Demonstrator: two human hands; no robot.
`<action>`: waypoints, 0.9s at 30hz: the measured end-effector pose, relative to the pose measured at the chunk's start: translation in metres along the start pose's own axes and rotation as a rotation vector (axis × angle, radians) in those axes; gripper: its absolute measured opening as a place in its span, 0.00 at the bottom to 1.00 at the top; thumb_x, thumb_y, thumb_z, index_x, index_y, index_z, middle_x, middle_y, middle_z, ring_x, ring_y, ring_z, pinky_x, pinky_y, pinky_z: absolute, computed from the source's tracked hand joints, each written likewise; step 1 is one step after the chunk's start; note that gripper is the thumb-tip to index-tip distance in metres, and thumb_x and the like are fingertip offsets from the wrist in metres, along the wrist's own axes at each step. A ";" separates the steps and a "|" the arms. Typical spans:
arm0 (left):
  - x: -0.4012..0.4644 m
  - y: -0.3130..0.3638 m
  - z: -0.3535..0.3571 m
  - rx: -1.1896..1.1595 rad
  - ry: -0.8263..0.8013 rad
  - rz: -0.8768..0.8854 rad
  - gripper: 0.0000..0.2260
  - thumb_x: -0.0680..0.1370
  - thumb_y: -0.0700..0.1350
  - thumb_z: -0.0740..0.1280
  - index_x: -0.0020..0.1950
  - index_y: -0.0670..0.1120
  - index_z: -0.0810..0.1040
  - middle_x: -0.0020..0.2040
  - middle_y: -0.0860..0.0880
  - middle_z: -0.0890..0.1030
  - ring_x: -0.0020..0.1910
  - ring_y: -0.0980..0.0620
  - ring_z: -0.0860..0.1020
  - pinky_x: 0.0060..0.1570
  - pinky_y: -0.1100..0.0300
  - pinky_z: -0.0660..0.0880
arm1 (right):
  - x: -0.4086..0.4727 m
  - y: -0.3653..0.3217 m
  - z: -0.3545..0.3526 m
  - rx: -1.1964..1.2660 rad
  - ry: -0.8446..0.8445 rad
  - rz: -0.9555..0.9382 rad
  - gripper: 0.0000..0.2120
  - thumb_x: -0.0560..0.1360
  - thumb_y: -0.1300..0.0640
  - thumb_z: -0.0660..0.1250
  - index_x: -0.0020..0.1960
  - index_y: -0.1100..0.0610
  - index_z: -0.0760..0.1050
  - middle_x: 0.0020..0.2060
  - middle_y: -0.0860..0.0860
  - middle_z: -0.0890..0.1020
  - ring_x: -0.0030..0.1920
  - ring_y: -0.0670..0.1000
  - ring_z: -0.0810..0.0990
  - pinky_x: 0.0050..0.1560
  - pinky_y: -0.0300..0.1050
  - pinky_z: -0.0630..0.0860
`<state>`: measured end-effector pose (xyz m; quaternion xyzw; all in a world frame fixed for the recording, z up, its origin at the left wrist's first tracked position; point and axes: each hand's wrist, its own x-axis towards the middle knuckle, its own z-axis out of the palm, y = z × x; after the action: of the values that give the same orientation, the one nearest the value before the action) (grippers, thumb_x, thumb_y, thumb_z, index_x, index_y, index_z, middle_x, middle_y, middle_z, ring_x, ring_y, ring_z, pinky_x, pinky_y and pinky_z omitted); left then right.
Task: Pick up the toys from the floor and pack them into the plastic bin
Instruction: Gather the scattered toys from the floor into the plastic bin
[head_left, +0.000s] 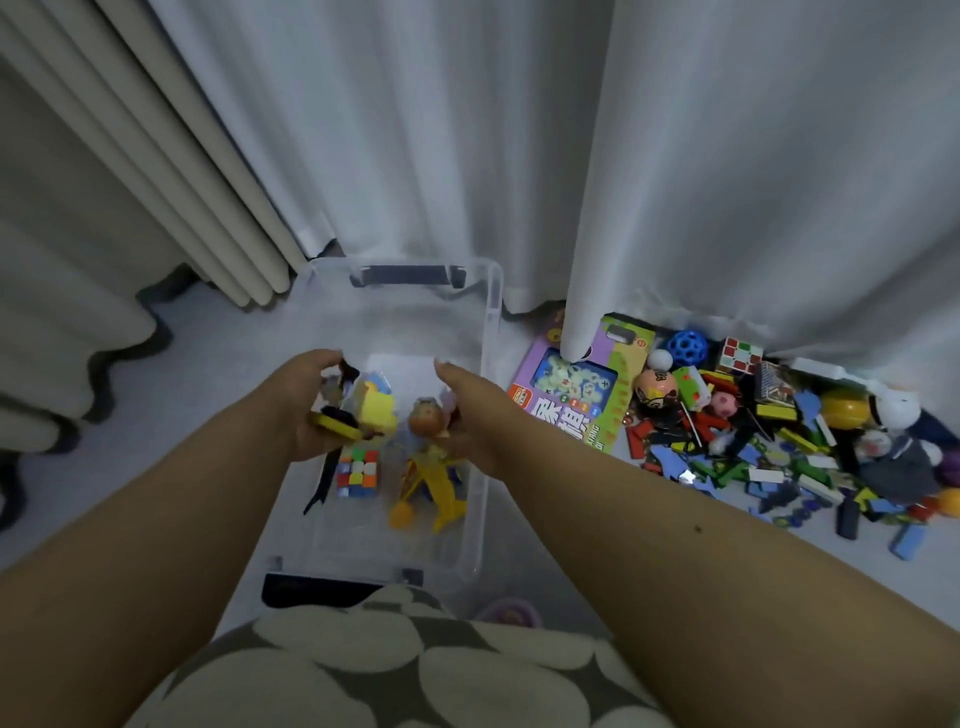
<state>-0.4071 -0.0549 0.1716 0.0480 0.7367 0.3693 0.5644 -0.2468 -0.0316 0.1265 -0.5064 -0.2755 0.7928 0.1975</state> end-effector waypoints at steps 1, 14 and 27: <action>0.003 0.001 0.000 -0.013 0.034 -0.007 0.20 0.78 0.55 0.63 0.62 0.42 0.72 0.60 0.38 0.72 0.47 0.37 0.78 0.43 0.48 0.77 | 0.001 0.000 -0.003 -0.004 -0.011 0.006 0.37 0.69 0.33 0.64 0.69 0.56 0.64 0.55 0.55 0.73 0.52 0.52 0.77 0.60 0.49 0.72; -0.009 0.008 0.070 0.159 -0.063 0.294 0.15 0.79 0.50 0.63 0.62 0.43 0.71 0.49 0.43 0.73 0.51 0.46 0.76 0.44 0.53 0.78 | -0.035 -0.003 -0.067 -0.034 0.358 -0.187 0.14 0.80 0.54 0.59 0.53 0.64 0.74 0.36 0.55 0.74 0.38 0.52 0.75 0.59 0.54 0.77; -0.057 0.003 0.200 0.670 -0.309 0.365 0.09 0.79 0.49 0.63 0.52 0.43 0.72 0.40 0.44 0.74 0.38 0.50 0.76 0.43 0.56 0.77 | -0.044 0.025 -0.192 -0.045 0.688 -0.113 0.11 0.75 0.48 0.63 0.41 0.56 0.71 0.39 0.54 0.75 0.45 0.55 0.75 0.52 0.53 0.74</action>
<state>-0.2140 0.0176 0.2012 0.4138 0.7023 0.1914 0.5467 -0.0552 -0.0313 0.0766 -0.7321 -0.2376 0.5575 0.3112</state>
